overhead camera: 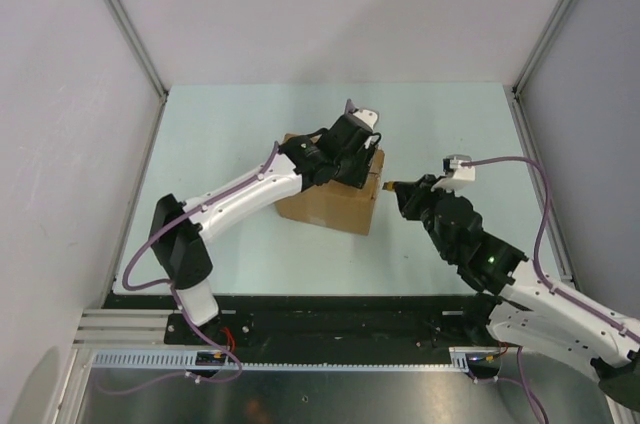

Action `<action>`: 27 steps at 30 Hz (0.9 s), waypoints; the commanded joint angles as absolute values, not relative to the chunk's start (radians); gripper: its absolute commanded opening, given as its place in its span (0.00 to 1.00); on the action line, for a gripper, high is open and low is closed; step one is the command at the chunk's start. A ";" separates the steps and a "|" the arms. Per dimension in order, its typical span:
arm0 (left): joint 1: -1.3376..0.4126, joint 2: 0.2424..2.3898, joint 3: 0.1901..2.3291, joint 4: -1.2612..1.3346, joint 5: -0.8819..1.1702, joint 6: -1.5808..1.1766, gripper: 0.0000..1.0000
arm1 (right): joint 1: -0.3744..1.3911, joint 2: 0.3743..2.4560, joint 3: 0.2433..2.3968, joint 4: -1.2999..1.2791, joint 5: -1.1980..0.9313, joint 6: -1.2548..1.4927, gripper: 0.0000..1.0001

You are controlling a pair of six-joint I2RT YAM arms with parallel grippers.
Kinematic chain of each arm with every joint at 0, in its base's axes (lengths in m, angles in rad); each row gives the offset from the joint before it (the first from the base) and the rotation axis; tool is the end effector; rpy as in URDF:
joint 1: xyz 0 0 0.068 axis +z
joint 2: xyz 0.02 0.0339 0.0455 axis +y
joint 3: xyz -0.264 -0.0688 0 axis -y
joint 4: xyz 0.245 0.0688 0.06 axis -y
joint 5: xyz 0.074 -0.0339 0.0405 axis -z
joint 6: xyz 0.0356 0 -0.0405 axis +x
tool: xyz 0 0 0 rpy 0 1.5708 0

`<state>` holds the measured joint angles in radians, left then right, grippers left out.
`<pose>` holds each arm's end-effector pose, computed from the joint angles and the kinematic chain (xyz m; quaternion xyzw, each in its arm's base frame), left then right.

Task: Unpack the express box

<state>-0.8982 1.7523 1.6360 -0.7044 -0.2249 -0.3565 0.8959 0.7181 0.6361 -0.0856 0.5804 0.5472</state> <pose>0.2505 -0.3017 0.3248 0.2078 0.9019 -0.1291 0.3560 0.1231 0.1226 0.3096 0.0549 0.7528 0.2444 0.6087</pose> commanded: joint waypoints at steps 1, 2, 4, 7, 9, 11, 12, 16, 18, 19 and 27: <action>-0.893 1.655 1.701 -0.713 -0.193 -0.362 0.56 | 0.844 0.762 0.724 -0.031 0.621 0.500 0.00; -0.893 1.635 1.703 -0.713 -0.195 -0.362 0.57 | 0.832 0.782 0.735 -0.028 0.611 0.491 0.00; -0.893 1.618 1.700 -0.713 -0.204 -0.362 0.58 | 0.793 0.799 0.752 -0.022 0.572 0.482 0.00; -0.893 1.582 1.675 -0.712 -0.247 -0.364 0.61 | 0.743 0.825 0.765 -0.011 0.531 0.469 0.00; -0.891 1.551 1.657 -0.713 -0.290 -0.364 0.64 | 0.707 0.850 0.772 0.023 0.503 0.462 0.00; -0.882 1.523 1.606 -0.716 -0.324 -0.382 0.64 | 0.633 0.885 0.788 0.025 0.441 0.472 0.00; -0.876 1.485 1.580 -0.716 -0.346 -0.394 0.63 | 0.605 0.929 0.792 0.031 0.413 0.477 0.00; -0.821 1.350 1.360 -0.715 -0.382 -0.500 0.50 | 0.509 1.026 0.804 0.109 0.298 0.479 0.00; -0.790 1.289 1.284 -0.715 -0.382 -0.528 0.46 | 0.473 1.069 0.814 0.139 0.282 0.462 0.00; -0.787 1.266 1.219 -0.715 -0.393 -0.543 0.46 | 0.459 1.116 0.821 0.165 0.253 0.463 0.00; -0.779 1.166 0.990 -0.692 -0.394 -0.664 0.47 | 0.373 1.408 0.929 0.328 -0.035 0.414 0.00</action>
<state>-0.7822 1.1831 1.0470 -0.7197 -0.3645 -0.5648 0.3878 1.3228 0.8322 0.1944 0.1390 0.4667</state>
